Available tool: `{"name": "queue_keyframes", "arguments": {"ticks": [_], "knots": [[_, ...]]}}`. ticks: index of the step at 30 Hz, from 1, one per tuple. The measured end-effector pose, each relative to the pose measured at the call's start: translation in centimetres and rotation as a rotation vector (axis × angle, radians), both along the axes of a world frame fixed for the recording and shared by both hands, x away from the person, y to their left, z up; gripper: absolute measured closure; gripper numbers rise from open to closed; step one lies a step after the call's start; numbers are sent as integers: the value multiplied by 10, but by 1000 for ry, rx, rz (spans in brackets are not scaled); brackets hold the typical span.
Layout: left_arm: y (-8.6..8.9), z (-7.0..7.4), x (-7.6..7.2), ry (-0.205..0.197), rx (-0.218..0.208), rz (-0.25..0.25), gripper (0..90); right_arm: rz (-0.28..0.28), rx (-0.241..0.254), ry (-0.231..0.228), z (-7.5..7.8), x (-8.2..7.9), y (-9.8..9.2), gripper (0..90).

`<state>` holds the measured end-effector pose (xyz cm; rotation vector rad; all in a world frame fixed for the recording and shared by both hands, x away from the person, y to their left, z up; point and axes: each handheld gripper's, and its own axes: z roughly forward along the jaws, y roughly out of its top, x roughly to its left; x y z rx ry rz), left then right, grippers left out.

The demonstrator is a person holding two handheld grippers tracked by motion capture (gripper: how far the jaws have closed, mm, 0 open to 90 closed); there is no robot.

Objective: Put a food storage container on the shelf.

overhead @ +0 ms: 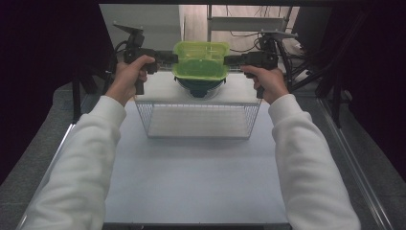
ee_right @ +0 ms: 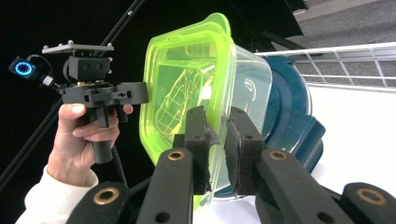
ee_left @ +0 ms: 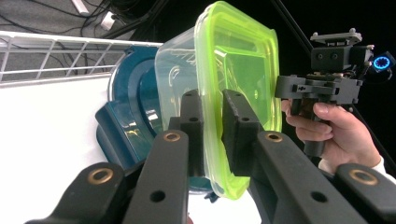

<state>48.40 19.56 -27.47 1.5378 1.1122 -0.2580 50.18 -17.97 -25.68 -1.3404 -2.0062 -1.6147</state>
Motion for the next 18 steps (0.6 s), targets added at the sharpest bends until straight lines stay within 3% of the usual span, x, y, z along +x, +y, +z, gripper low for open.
{"name": "queue_keyframes", "arguments": {"ticks": [7,12,18], "knots": [[-1,-5,9,29,-19,21,756,-28,-5,36,-5,14,3,739],[-1,-9,14,42,-19,39,720,-47,27,68,-13,23,5,714],[-2,-12,17,43,-23,45,693,-59,36,68,-15,26,6,692]]}}
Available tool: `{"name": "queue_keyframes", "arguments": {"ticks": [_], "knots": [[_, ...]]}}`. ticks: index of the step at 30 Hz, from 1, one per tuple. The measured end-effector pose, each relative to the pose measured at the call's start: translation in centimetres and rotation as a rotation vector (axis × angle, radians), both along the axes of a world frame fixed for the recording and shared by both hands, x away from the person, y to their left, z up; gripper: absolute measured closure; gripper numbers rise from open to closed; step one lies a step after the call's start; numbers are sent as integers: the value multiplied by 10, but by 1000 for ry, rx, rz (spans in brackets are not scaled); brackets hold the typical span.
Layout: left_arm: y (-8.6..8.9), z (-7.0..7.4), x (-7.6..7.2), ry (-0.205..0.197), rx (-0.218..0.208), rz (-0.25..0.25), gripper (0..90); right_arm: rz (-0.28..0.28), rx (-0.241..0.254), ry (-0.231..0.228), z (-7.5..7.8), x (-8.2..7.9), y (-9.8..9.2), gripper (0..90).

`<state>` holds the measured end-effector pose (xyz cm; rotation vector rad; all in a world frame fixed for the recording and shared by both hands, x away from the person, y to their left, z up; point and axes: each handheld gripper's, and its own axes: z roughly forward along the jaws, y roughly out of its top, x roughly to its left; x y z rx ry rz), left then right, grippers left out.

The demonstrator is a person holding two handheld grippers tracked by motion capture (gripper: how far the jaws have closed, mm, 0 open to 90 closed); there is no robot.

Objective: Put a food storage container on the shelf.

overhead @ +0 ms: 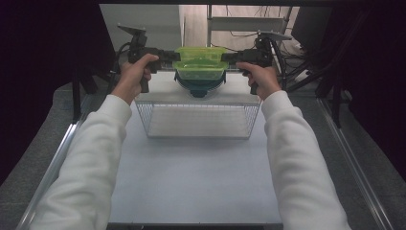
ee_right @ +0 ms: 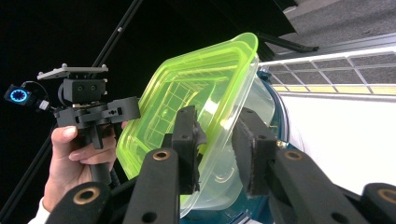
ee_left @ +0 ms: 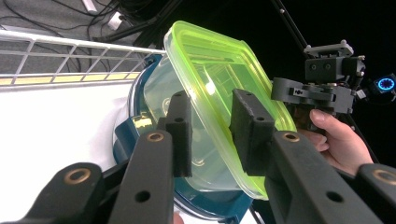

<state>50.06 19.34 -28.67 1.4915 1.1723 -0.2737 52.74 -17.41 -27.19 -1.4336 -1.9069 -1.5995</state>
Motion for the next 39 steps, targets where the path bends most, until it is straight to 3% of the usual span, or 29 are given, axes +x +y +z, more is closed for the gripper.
{"name": "queue_keyframes", "arguments": {"ticks": [3,5,7,10,15,19,24,30,33,35,39], "knots": [[-2,0,-1,-25,27,24,644,-2,-5,0,0,-1,1,666],[-2,0,-1,-43,37,44,556,-16,-32,-13,0,-2,3,563],[-1,2,-2,-67,48,75,464,-44,-34,-45,1,-4,3,438],[1,5,-5,-89,40,87,353,-67,-42,-98,5,-9,3,388],[3,9,-12,-120,61,84,320,-50,-64,-172,13,-18,3,372],[5,12,-19,-137,79,76,310,-23,-113,-251,21,-30,4,338],[6,18,-30,-172,111,61,294,-1,-147,-293,28,-39,3,314],[8,28,-50,-244,142,55,285,24,-129,-324,28,-50,-4,300],[11,28,-61,-258,142,47,281,30,-159,-344,28,-55,-8,289],[14,28,-68,-279,168,49,275,27,-185,-369,29,-60,-12,283],[22,22,-81,-302,179,42,263,37,-197,-394,29,-72,-21,281]]}}
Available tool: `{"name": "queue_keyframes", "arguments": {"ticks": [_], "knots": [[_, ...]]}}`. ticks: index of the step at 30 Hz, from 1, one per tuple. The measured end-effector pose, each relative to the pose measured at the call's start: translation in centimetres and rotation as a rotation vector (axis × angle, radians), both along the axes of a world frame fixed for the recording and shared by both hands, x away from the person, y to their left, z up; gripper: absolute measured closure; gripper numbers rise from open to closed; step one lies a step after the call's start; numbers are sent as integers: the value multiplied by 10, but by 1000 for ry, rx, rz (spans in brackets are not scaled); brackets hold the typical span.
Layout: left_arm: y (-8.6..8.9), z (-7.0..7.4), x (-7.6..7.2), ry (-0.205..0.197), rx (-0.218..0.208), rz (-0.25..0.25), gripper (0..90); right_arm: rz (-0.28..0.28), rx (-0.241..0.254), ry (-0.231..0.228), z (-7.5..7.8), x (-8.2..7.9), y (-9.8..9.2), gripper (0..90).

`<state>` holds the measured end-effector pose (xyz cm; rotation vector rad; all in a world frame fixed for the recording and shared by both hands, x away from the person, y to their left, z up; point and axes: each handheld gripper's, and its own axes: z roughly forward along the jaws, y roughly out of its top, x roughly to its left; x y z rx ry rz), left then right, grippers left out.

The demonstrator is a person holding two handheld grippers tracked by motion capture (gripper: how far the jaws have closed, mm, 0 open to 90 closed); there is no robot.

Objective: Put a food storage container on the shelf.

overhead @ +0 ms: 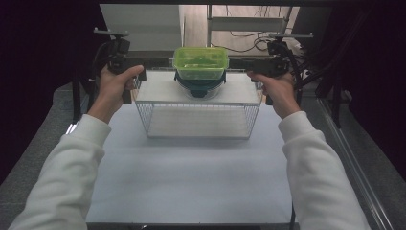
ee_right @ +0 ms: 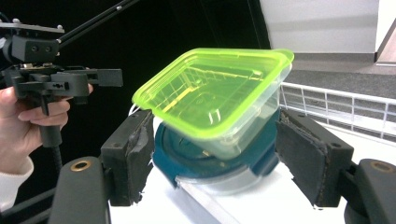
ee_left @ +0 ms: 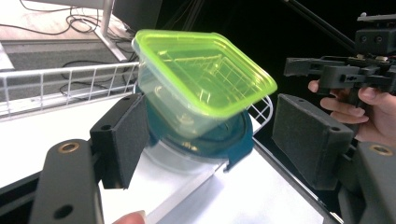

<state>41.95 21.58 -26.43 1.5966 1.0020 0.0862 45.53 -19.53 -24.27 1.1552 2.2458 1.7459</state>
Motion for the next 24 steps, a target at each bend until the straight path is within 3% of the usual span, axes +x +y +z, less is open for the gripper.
{"name": "queue_keyframes", "arguments": {"ticks": [3,7,12,17,24], "knots": [[6,-7,-12,-7,5,1,258,8,-15,-20,-1,-12,-7,281],[12,-17,-35,-19,55,22,251,13,-31,-44,-7,-30,-18,279],[12,-39,-66,-25,95,11,251,23,-103,-96,-22,-60,-27,263],[4,-64,-94,-39,122,-14,251,50,-129,-135,-45,-87,-39,245],[-12,-113,-123,-36,200,-15,249,81,-106,-113,-95,-114,-61,219]]}}
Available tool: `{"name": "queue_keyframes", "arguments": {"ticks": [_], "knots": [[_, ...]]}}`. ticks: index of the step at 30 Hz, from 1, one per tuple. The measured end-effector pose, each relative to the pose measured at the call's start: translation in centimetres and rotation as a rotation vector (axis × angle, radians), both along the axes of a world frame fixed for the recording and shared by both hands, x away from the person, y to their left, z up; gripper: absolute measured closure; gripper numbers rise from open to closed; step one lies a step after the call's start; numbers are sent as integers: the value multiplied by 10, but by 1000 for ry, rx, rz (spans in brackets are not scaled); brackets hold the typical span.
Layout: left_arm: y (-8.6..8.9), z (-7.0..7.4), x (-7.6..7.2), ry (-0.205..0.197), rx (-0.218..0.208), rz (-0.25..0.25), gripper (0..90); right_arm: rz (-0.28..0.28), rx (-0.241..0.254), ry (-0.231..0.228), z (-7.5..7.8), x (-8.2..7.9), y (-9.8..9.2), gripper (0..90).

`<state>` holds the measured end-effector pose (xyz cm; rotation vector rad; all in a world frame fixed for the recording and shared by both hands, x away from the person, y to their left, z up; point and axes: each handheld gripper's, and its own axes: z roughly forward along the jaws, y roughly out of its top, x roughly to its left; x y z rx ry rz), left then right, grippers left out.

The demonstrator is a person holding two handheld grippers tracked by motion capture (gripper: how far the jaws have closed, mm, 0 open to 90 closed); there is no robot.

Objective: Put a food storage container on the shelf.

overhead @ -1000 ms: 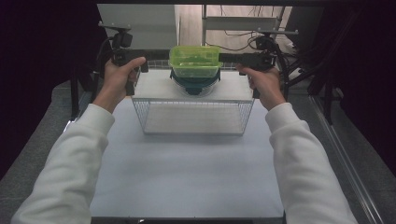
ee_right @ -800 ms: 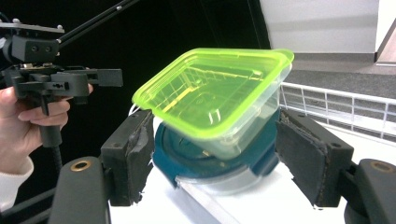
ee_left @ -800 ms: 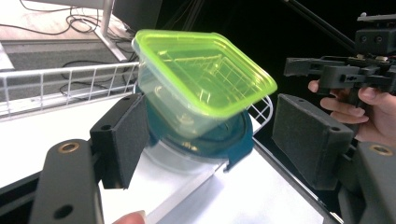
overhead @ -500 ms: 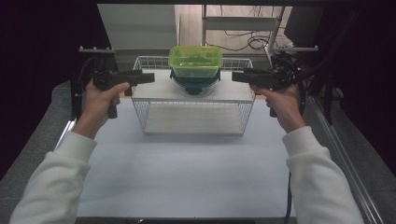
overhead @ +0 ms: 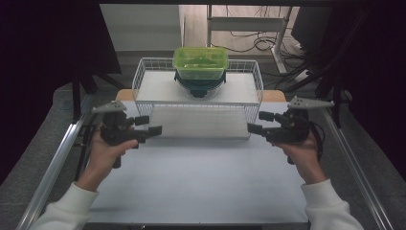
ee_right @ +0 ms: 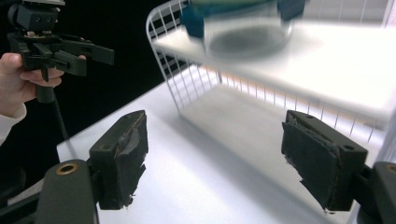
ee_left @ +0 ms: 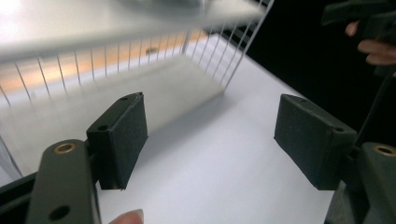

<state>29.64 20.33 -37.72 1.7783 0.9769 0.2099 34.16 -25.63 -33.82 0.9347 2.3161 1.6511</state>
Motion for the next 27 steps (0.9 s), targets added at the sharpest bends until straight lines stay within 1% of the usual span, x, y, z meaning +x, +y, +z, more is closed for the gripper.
{"name": "queue_keyframes", "arguments": {"ticks": [1,2,3,5,7,8,10,11,12,13,14,15,16,17,19,22,23,25,27], "knots": [[-2,-6,-2,1,12,3,249,0,-5,2,-8,-3,-3,218],[-6,-18,-7,2,37,6,249,-1,-7,3,-15,-4,-6,216],[-7,-23,-9,3,50,8,249,-4,-15,16,-27,-7,-10,212],[-12,-37,-14,12,82,6,247,-8,-24,31,-41,-10,-15,206],[-15,-48,-18,25,101,-4,245,-14,-35,54,-55,-13,-20,201],[-16,-57,-20,40,112,-10,242,-17,-40,62,-60,-15,-21,199],[-19,-72,-24,62,118,-13,241,-29,-69,83,-74,-19,-25,197],[-20,-81,-26,74,122,-8,241,-35,-88,95,-80,-21,-26,191],[-21,-92,-28,82,134,6,240,-42,-105,107,-86,-23,-27,188],[-21,-99,-29,94,143,12,241,-55,-120,113,-94,-26,-27,187],[-22,-106,-30,120,155,1,242,-61,-131,117,-99,-28,-27,187],[-23,-111,-31,137,174,-10,235,-62,-139,125,-106,-30,-26,187],[-24,-116,-32,140,184,-5,230,-57,-148,137,-112,-33,-25,187],[-24,-119,-32,144,195,-5,233,-57,-164,141,-118,-35,-24,186],[-26,-121,-33,132,219,-3,231,-57,-199,153,-129,-39,-22,183],[-24,-119,-33,126,187,9,227,-53,-243,149,-139,-42,-16,181],[-24,-119,-33,122,185,14,227,-52,-251,144,-141,-42,-14,181],[-24,-119,-34,121,195,15,224,-47,-263,144,-145,-43,-10,180],[-24,-120,-34,114,203,20,222,-45,-271,132,-146,-44,-8,176]]}}
